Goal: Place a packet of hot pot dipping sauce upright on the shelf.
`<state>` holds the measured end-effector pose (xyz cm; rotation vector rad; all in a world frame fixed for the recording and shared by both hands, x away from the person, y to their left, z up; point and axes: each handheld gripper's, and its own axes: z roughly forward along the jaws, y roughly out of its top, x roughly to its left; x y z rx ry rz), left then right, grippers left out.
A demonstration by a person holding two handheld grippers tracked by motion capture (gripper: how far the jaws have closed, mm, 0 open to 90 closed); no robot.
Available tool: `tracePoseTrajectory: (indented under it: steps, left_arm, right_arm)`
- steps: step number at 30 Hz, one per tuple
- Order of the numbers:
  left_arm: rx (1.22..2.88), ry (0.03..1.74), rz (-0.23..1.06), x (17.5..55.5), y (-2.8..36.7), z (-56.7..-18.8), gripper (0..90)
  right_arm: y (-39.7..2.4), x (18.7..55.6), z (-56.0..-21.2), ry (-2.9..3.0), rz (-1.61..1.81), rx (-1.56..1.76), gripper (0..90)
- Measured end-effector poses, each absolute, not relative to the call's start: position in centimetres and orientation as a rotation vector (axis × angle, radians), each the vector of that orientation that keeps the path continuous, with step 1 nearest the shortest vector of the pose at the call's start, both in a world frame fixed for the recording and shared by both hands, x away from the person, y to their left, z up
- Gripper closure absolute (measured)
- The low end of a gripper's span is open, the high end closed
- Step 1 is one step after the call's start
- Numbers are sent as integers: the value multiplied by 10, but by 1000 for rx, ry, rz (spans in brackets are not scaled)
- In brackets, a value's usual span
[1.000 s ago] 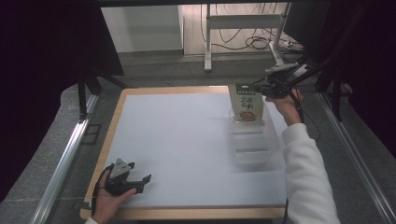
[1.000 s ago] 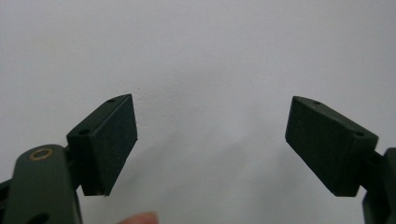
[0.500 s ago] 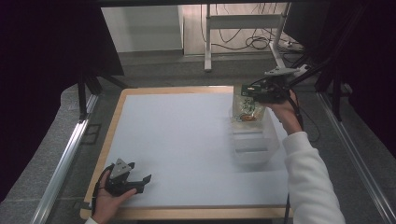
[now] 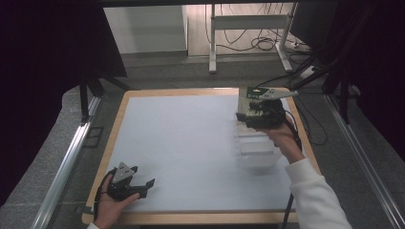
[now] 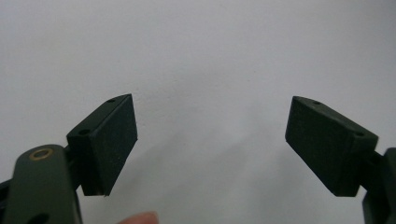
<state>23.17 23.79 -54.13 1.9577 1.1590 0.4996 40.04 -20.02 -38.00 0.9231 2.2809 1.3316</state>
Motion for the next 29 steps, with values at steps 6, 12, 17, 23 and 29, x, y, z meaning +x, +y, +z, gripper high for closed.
tracePoseTrajectory:
  steps: [6, 12, 17, 23, 29]
  left_arm:
    - [1960, 1159, 503, 232, 237, -541, 168]
    - [1963, 1163, 501, 233, 236, -543, 168]
    - [1956, 1168, 501, 233, 238, -543, 168]
    - [1959, 1166, 504, 233, 237, -543, 168]
    - [1954, 1165, 498, 234, 238, -543, 168]
  right_arm:
    - [-182, 361, -400, 2322, 1375, 860, 303]
    - [-168, 329, -423, 2397, 1430, 831, 302]
    - [-156, 308, -444, 2493, 1404, 756, 299]
    - [-147, 300, -454, 2521, 1395, 714, 297]
    - [-143, 295, -457, 2503, 1407, 710, 274]
